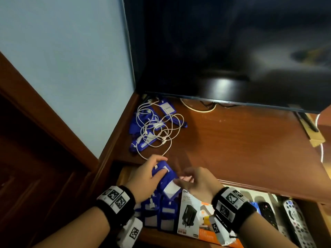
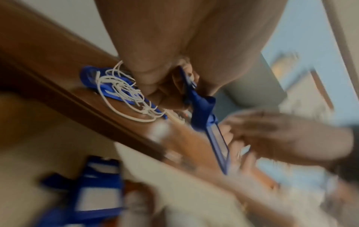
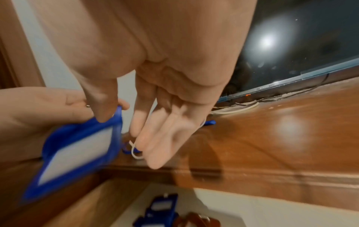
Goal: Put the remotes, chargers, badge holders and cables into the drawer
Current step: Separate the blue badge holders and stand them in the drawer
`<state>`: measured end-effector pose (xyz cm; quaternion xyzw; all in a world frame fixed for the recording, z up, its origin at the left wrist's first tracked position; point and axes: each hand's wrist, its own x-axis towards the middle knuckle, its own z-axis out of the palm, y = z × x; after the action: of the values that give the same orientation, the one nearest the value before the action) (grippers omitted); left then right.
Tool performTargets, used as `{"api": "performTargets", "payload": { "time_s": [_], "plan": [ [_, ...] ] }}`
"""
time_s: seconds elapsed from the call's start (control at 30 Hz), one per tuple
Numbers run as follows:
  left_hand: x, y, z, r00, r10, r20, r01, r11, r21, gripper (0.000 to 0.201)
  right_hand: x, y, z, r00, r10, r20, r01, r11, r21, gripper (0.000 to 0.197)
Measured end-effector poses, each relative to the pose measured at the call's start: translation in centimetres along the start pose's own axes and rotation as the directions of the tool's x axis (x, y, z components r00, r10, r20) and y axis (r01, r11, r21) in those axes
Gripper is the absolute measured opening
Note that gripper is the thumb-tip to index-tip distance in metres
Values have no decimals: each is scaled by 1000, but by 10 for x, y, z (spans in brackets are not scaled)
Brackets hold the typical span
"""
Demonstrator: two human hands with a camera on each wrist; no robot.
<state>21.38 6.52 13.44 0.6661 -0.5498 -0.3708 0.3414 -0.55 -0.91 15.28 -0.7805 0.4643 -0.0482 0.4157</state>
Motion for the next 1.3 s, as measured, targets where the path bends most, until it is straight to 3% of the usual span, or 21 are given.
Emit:
{"api": "performTargets", "payload": {
  "time_s": [0.13,0.2,0.3,0.37,0.5,0.57,0.67,0.83,1.03,1.2,1.27,1.3],
  "plan": [
    [-3,-38,16,963,141,229,-219,905,364,34,-4,17,5,997,32,69,-27,996,-81,18],
    [1,-59,24,933,176,313,-306,844,440,39,-3,25,5,995,90,38,-85,991,-108,23],
    [13,-91,37,924,175,340,-339,785,518,47,-2,35,3,992,123,12,-120,981,-154,22],
    [18,-93,45,943,100,318,-265,803,534,42,-3,40,3,992,124,13,-121,980,-160,19],
    [23,-99,47,981,-128,144,61,915,400,24,-5,50,6,987,160,18,-155,975,-159,17],
    [28,-105,46,987,-122,105,83,943,323,20,-4,54,8,985,172,30,-166,975,-145,14],
    [37,-115,51,974,-159,163,107,951,290,30,-2,57,10,985,166,49,-156,975,-156,14],
    [54,-126,69,924,-340,177,188,804,565,45,8,51,7,991,113,65,-100,978,-181,14],
    [66,-115,75,894,-424,143,185,642,744,42,33,38,-2,996,10,90,10,976,-218,15],
    [67,-117,72,890,-419,181,140,628,765,45,67,15,-7,999,-35,-6,33,987,-155,16],
    [67,-120,69,889,-415,194,123,625,771,46,87,2,-15,999,-31,36,38,977,-210,7],
    [67,-122,67,891,-410,193,119,623,773,46,98,-5,-21,998,-17,60,32,963,-267,12]
  ]
}}
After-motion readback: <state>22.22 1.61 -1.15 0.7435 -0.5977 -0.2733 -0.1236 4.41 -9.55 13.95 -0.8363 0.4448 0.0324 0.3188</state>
